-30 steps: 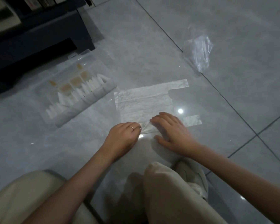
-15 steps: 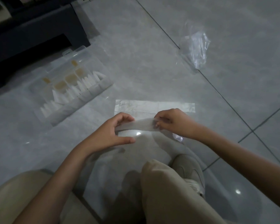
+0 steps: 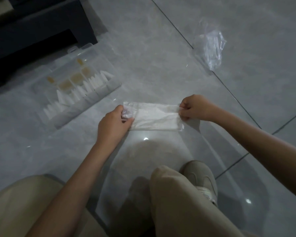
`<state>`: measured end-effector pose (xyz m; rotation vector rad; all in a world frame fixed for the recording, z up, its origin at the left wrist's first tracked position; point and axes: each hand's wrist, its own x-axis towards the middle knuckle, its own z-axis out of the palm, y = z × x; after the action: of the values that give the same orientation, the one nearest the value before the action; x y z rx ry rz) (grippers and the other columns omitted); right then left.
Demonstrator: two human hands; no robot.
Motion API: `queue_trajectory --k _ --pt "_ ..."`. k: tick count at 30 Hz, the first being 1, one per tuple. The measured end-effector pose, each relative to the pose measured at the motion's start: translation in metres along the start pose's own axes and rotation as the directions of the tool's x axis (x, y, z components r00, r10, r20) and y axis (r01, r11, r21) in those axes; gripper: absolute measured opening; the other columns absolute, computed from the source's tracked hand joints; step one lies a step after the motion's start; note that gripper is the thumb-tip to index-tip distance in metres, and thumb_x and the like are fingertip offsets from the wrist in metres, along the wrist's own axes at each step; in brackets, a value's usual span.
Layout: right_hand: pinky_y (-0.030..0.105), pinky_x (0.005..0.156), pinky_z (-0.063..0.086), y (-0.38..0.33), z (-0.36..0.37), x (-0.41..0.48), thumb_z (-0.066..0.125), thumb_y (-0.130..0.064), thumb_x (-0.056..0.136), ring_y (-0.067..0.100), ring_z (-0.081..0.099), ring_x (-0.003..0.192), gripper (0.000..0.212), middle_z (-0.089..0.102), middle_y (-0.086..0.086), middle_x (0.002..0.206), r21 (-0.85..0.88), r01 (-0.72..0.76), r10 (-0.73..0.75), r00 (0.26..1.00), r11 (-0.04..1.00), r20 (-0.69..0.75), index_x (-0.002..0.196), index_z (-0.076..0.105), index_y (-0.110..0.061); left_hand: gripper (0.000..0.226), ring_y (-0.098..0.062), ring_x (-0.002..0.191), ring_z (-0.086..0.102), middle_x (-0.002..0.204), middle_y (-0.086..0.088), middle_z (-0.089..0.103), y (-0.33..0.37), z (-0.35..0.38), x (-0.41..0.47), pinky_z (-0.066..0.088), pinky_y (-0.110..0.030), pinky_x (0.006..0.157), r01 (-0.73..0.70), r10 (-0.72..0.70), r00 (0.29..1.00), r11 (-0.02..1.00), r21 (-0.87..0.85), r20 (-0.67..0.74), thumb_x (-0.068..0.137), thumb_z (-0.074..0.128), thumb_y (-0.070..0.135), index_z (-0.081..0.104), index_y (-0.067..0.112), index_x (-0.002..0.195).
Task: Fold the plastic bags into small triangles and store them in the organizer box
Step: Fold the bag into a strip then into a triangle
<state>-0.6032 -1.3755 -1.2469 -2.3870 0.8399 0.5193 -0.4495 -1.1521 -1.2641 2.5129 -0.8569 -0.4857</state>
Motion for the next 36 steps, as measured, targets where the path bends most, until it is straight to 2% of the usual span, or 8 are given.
queue_trajectory --k 4,9,13,24,27,29,33,36 --pt "0.027 0.057 0.034 -0.001 -0.004 0.0 0.064 -0.021 0.084 0.013 0.046 0.062 0.033 0.046 -0.011 0.064 -0.066 0.009 -0.006 0.999 0.998 0.043 0.059 0.043 -0.025 0.029 -0.03 0.097 0.061 0.102 -0.006 0.069 0.006 0.001 0.0 0.03 -0.029 0.066 -0.023 0.025 0.999 0.997 0.068 -0.037 0.09 0.063 0.036 0.057 0.013 0.106" --pt "0.033 0.068 0.045 0.001 0.001 0.0 0.053 -0.039 0.095 0.019 0.055 0.069 0.037 0.058 -0.004 0.068 0.009 -0.043 0.043 0.999 0.999 -0.016 0.062 0.053 -0.02 0.026 -0.025 0.087 0.061 0.097 -0.003 0.067 0.007 0.0 0.004 0.027 -0.029 0.062 -0.135 0.139 0.99 0.983 0.124 -0.026 0.094 0.058 0.037 0.053 0.013 0.103" --pt "0.029 0.062 0.037 0.0 0.003 -0.001 0.055 -0.037 0.094 0.025 0.056 0.074 0.039 0.052 -0.002 0.065 -0.06 -0.11 0.104 0.99 0.992 -0.092 0.059 0.048 -0.02 0.03 -0.027 0.083 0.061 0.094 -0.006 0.064 0.008 0.003 0.008 0.029 -0.03 0.062 -0.181 0.186 0.983 0.966 0.185 -0.007 0.096 0.055 0.038 0.051 0.011 0.106" --pt "0.028 0.063 0.035 -0.001 0.004 0.0 0.053 -0.033 0.095 0.026 0.054 0.075 0.039 0.056 0.004 0.075 -0.064 -0.131 0.123 0.986 0.989 -0.116 0.06 0.045 -0.02 0.041 -0.032 0.084 0.061 0.098 -0.011 0.065 0.006 0.007 0.012 0.029 -0.032 0.062 -0.089 0.103 0.993 0.97 0.228 -0.051 0.094 0.055 0.045 0.048 0.011 0.114" --pt "0.028 0.062 0.033 -0.001 0.004 0.0 0.053 -0.033 0.095 0.026 0.053 0.074 0.04 0.051 0.001 0.068 -0.064 -0.148 0.14 0.984 0.987 -0.11 0.059 0.043 -0.019 0.044 -0.032 0.098 0.057 0.111 -0.012 0.06 0.003 0.011 0.01 0.036 -0.036 0.069 -0.093 0.122 0.985 0.972 0.216 -0.126 0.092 0.057 0.043 0.051 0.009 0.119" --pt "0.027 0.062 0.032 -0.002 0.004 0.0 0.053 -0.033 0.095 0.026 0.051 0.074 0.041 0.048 -0.001 0.065 -0.072 -0.161 0.152 0.982 0.984 -0.112 0.058 0.042 -0.019 0.046 -0.034 0.115 0.048 0.129 -0.016 0.051 0.001 0.016 0.011 0.038 -0.042 0.088 -0.207 0.251 0.952 0.95 0.232 -0.178 0.091 0.058 0.037 0.051 0.009 0.127" --pt "0.027 0.062 0.031 -0.002 0.004 0.0 0.053 -0.033 0.095 0.025 0.05 0.073 0.042 0.05 0.002 0.069 -0.088 -0.164 0.152 0.98 0.982 -0.129 0.058 0.042 -0.018 0.053 -0.023 0.141 0.029 0.154 -0.011 0.035 -0.005 0.026 0.016 0.014 -0.044 0.111 -0.568 0.57 0.814 0.745 0.349 0.108 0.095 0.036 0.033 0.043 0.014 0.143" --pt "0.027 0.061 0.032 -0.002 0.004 0.001 0.054 -0.034 0.095 0.026 0.052 0.074 0.041 0.053 0.004 0.072 -0.057 -0.173 0.164 0.978 0.983 -0.125 0.059 0.043 -0.017 0.06 -0.015 0.145 0.023 0.158 -0.003 0.025 -0.012 0.03 0.016 -0.003 -0.041 0.115 -0.579 0.522 0.815 0.716 0.391 0.252 0.097 0.021 0.039 0.029 0.015 0.151"
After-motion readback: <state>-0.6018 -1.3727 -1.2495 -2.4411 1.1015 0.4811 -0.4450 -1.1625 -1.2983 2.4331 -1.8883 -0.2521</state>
